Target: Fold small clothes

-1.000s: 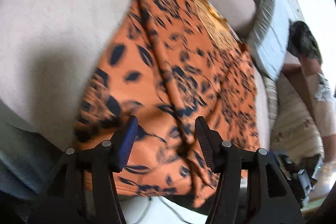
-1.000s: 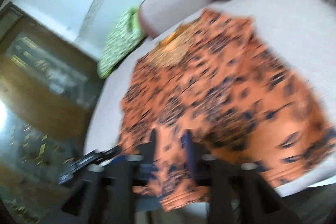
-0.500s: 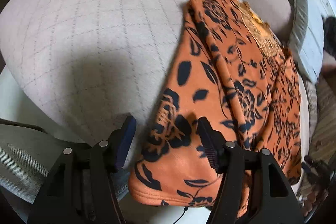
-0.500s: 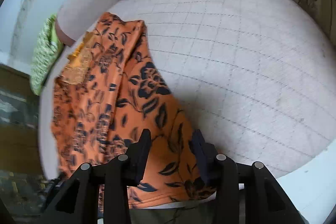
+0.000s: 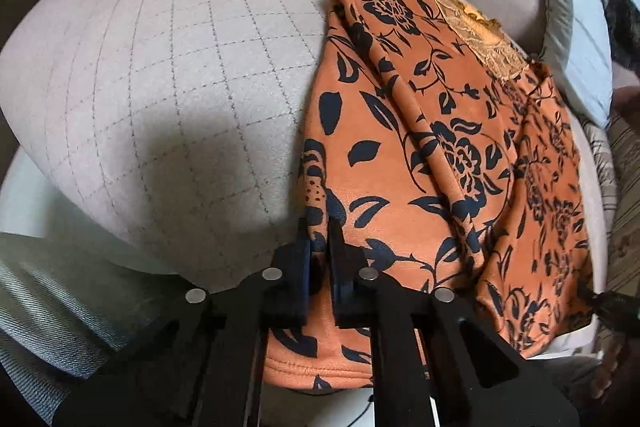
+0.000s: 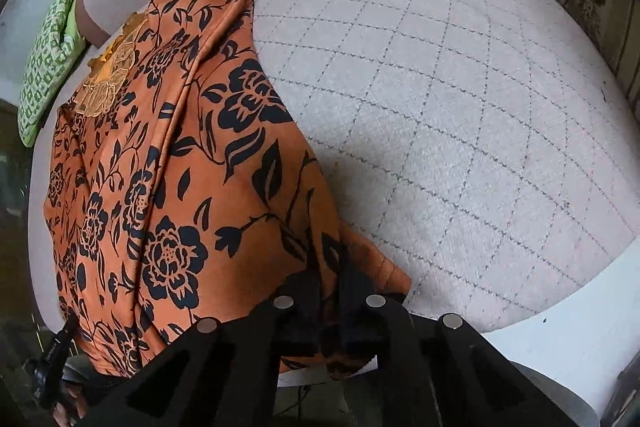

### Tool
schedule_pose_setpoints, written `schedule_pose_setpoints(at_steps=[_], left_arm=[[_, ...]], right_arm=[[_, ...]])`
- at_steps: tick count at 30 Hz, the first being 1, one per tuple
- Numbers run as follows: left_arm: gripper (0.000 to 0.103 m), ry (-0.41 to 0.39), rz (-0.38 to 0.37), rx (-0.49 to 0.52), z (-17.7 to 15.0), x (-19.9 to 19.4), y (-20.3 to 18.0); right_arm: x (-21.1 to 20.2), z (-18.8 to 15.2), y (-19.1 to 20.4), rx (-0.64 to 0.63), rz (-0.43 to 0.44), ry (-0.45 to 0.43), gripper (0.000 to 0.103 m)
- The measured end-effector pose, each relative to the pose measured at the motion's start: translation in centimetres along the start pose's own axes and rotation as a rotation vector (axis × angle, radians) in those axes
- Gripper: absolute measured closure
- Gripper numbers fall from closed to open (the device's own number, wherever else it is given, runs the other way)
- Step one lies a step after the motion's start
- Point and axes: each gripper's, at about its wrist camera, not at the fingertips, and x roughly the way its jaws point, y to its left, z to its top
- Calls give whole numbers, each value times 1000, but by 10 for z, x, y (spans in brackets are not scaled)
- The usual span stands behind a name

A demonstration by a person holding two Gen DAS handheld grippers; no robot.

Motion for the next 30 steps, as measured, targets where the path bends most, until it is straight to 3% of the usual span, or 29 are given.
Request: schedule_pose_setpoints(at_steps=[5,8,10,12,14,16,17,19,20,21,24,26,30], left_arm=[[99,1,-100,-121,9,-25,27],[102,-52,-31,-116,11,-44,32],[102,-33,24,-99,13,-36,33],[102,10,-39,-132,11,-30,37],[102,10,-133,-143,9,-35,37],[97,-20,-188,-127,11,-47,32],[89,-37,-196,-116,14,-52,28],[64,-62,-203,-99,24,-60,18],[47,-70,-207,-92,28,-63,14],[42,-82,-217,-80,36,-66,7],[42,-90,-230,-56,57,-67,-7],[42,-88,-237,-49,76,-64,-16],[42,-94,-228,-27,122,-46,-40]], right_arm=[[-24,-4,-10,62,60,-28,99],[-38,-19,-8,41,69,-28,99],[-27,-23,-5,32,43,7,99],[-14,-19,-11,66,25,44,99],[-17,-15,-17,111,42,10,99],[-42,-16,-20,126,87,-117,98],[-52,-17,-19,122,110,-170,97],[-77,-18,-10,65,110,-279,96],[-84,-16,-5,36,104,-306,94],[-93,-13,1,5,110,-327,94],[-111,-2,16,-40,169,-366,84],[-116,11,30,-70,245,-373,59],[-110,44,68,-134,350,-360,57]])
